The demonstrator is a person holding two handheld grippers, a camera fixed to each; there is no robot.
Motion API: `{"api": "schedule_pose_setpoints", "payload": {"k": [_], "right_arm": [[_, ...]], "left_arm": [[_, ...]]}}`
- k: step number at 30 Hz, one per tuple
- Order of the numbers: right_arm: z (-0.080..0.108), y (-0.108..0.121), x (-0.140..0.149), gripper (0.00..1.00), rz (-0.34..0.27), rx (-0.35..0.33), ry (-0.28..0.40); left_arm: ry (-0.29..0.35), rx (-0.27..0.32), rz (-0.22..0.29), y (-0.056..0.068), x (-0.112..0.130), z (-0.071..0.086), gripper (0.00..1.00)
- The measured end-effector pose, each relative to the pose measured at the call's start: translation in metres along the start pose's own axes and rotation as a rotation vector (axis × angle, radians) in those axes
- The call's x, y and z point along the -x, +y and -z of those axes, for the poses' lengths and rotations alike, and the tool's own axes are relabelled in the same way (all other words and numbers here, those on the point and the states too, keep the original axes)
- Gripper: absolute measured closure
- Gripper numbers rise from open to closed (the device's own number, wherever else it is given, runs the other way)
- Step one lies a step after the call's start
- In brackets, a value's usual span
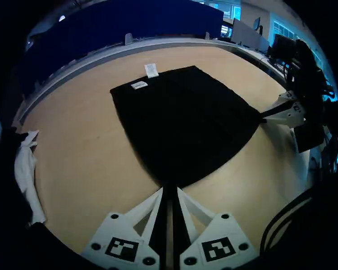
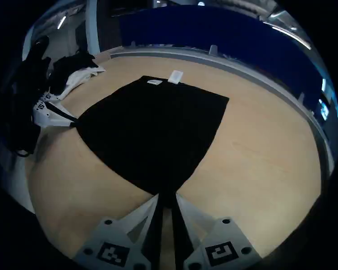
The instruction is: Fold towel
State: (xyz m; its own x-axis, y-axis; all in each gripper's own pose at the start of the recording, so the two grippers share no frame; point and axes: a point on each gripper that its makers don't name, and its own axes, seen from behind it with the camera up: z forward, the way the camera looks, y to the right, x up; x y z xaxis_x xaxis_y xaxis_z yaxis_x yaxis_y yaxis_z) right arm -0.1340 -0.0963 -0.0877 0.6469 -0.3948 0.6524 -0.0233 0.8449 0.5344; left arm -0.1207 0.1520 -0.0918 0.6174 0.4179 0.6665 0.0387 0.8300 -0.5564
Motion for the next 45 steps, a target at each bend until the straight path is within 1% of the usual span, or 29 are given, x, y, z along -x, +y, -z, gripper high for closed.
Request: {"api": "schedule_pose_setpoints", "payload": {"k": [2,5,11,17,26,33,41,45], "right_arm": [[0.001,0.002,-0.001,0.89,-0.005,0.001,0.002],[0.004,0.003,-0.004,0.89,-0.008,0.000,0.006],[0.013,0.005,-0.012,0.89,0.009,0.004,0.015],[0.024,0.006,-0.023,0.89,0.026,0.000,0.028],[0.046,0.001,-0.046,0.89,0.046,-0.010,0.055],[0.062,-0.006,-0.059,0.89,0.056,-0.014,0.068],[0.079,-0.013,-0.064,0.89,0.046,-0.022,0.066],[0.083,-0.016,-0.062,0.89,0.047,-0.026,0.059]], "left_arm": [[0.000,0.010,0.012,0.001,0.001,0.001,0.93],[0.000,0.016,0.018,0.003,0.001,0.003,0.94],[0.003,0.029,0.031,0.008,-0.003,0.007,0.94],[0.018,0.031,0.070,0.008,-0.012,0.018,0.94],[0.032,0.023,0.118,0.005,-0.023,0.038,0.94],[0.045,0.017,0.146,0.006,-0.032,0.059,0.94],[0.056,0.023,0.173,0.012,-0.038,0.085,0.94],[0.059,0.028,0.182,0.014,-0.038,0.091,0.94]]}}
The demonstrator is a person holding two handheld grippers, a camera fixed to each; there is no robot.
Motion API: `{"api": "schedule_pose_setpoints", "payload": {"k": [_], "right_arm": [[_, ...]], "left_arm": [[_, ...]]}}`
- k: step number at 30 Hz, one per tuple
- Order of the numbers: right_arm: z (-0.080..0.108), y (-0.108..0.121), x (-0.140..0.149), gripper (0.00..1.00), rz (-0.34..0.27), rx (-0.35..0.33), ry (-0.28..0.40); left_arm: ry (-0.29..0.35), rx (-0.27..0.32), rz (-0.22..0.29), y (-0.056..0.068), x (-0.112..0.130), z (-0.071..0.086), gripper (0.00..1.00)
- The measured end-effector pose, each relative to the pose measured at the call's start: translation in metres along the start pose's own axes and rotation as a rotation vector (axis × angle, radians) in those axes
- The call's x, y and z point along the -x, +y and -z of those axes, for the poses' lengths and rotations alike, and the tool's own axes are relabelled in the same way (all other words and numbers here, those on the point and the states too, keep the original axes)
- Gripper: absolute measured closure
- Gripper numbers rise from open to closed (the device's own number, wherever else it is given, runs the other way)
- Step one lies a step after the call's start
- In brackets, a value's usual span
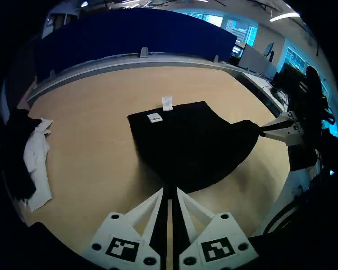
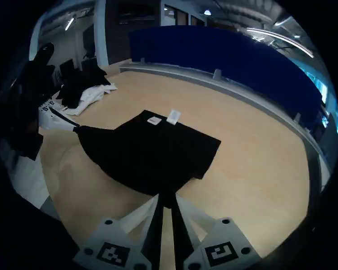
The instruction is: Fold towel
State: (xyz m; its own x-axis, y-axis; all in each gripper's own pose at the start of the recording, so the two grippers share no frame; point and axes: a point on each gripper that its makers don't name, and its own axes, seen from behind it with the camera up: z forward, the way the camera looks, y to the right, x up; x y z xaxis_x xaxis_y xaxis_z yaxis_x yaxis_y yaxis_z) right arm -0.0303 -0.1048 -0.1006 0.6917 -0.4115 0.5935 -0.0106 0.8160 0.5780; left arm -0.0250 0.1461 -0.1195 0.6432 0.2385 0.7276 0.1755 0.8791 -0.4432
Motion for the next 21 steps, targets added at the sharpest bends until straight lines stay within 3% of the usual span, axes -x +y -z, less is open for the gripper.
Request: {"api": "schedule_pose_setpoints", "payload": {"k": [9,21], "right_arm": [[0.002,0.002,-0.004,0.89,-0.004,0.006,0.001],[-0.007,0.021,-0.024,0.89,-0.005,0.021,-0.005]], "left_arm": [[0.013,0.007,0.014,0.001,-0.006,0.001,0.94],[0.043,0.005,0.006,-0.011,-0.037,-0.014,0.94]]}}
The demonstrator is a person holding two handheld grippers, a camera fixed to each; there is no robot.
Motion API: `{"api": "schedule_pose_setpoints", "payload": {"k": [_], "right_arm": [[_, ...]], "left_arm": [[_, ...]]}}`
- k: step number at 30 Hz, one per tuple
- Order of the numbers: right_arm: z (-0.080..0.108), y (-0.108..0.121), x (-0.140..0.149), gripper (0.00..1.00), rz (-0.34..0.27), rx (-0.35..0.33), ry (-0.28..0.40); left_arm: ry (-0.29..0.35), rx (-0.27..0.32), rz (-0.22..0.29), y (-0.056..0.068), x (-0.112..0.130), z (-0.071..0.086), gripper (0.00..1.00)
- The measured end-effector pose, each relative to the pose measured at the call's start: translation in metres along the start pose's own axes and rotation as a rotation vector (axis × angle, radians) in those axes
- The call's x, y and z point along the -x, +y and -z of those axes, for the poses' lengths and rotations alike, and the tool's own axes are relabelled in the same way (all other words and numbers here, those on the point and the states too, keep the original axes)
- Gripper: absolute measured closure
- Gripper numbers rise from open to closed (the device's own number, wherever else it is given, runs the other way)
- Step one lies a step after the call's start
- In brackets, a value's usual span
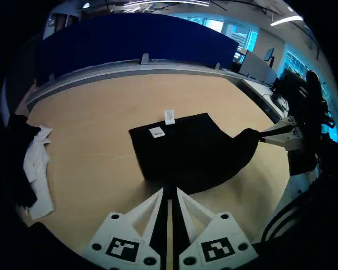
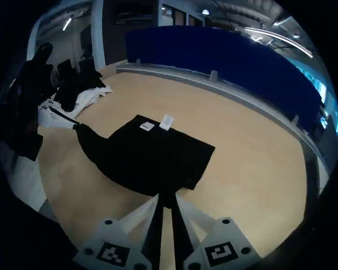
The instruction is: Fold towel
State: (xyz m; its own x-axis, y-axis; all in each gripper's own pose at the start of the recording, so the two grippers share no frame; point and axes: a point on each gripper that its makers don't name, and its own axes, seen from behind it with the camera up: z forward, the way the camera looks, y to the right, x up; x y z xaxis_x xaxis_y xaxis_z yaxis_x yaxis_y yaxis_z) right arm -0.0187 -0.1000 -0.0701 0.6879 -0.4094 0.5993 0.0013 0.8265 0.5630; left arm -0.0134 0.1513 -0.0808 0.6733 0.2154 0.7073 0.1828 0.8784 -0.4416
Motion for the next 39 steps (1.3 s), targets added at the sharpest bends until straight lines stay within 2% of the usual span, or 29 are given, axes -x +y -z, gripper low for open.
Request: {"api": "schedule_pose_setpoints", "payload": {"k": [8,20,24,35,39], "right_arm": [[-0.020,0.022,-0.021,0.89,-0.030,0.009,-0.003],[-0.061,0.058,-0.044,0.89,-0.078,0.019,-0.024],[-0.071,0.065,-0.042,0.89,-0.087,0.015,-0.041],[-0.089,0.074,-0.034,0.89,-0.110,0.016,-0.060],[-0.099,0.079,-0.034,0.85,-0.115,0.035,-0.063]], "left_arm": [[0.034,-0.015,-0.012,-0.016,-0.032,-0.022,0.94],[0.056,-0.036,-0.017,-0.045,-0.070,-0.065,0.94],[0.045,-0.033,-0.020,-0.050,-0.073,-0.078,0.95],[0.026,-0.029,-0.031,-0.056,-0.070,-0.101,0.95],[0.020,-0.039,-0.034,-0.060,-0.066,-0.111,0.94]]}}
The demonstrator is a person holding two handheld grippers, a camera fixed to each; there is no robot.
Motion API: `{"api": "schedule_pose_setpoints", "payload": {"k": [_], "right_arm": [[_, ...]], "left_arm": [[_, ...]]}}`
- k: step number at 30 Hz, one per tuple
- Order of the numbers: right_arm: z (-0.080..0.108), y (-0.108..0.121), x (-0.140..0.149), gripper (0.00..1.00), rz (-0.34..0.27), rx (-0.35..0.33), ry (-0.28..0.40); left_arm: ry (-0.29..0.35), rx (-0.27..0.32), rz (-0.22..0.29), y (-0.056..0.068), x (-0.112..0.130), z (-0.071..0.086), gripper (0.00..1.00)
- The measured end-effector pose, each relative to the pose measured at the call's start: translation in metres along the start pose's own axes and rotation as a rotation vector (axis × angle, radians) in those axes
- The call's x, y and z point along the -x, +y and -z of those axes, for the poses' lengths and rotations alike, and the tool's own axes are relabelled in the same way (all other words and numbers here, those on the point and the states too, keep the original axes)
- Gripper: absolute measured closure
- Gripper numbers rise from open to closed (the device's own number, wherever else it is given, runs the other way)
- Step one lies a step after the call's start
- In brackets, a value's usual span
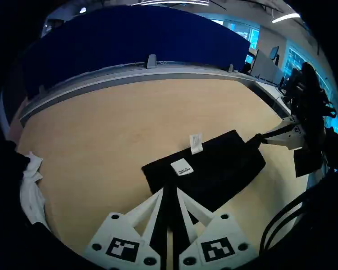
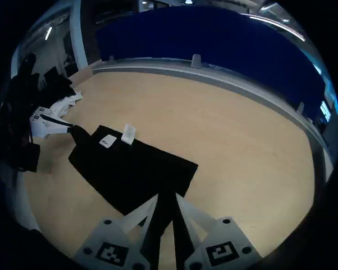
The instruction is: Fold towel
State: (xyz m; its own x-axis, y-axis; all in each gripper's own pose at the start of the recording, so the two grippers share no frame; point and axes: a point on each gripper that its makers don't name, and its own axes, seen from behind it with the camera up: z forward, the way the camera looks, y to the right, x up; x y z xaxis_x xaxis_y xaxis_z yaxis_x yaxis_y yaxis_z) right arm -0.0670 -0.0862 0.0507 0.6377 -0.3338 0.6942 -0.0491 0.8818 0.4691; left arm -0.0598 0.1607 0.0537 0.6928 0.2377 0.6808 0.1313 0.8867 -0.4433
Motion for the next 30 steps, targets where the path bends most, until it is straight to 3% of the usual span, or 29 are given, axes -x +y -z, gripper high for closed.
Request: {"api": "schedule_pose_setpoints", "payload": {"k": [8,11,17,19,20,24,27,30], "right_arm": [[-0.015,0.010,0.000,0.77,-0.027,0.037,0.006],[-0.016,0.013,-0.001,0.75,-0.031,0.049,0.011],[-0.018,0.019,0.000,0.65,-0.023,0.071,0.006],[-0.018,0.019,0.000,0.57,-0.023,0.066,0.006],[-0.018,0.018,0.000,0.51,-0.024,0.063,0.007],[-0.017,0.018,-0.002,0.15,-0.027,0.062,0.017],[-0.016,0.016,-0.001,0.08,-0.024,0.056,0.020],[-0.015,0.014,-0.001,0.07,-0.021,0.051,0.021]], "left_arm": [[0.008,-0.037,0.034,-0.010,0.002,-0.015,0.84],[0.008,-0.052,0.034,-0.015,0.003,-0.017,0.76],[0.005,-0.075,0.025,-0.022,0.003,-0.017,0.68],[0.006,-0.074,0.028,-0.022,0.003,-0.016,0.62],[0.007,-0.073,0.030,-0.022,0.003,-0.015,0.54],[0.002,-0.060,0.047,-0.019,0.004,-0.014,0.23],[0.004,-0.062,0.054,-0.019,0.004,-0.014,0.08],[0.006,-0.070,0.053,-0.019,0.005,-0.013,0.07]]}}
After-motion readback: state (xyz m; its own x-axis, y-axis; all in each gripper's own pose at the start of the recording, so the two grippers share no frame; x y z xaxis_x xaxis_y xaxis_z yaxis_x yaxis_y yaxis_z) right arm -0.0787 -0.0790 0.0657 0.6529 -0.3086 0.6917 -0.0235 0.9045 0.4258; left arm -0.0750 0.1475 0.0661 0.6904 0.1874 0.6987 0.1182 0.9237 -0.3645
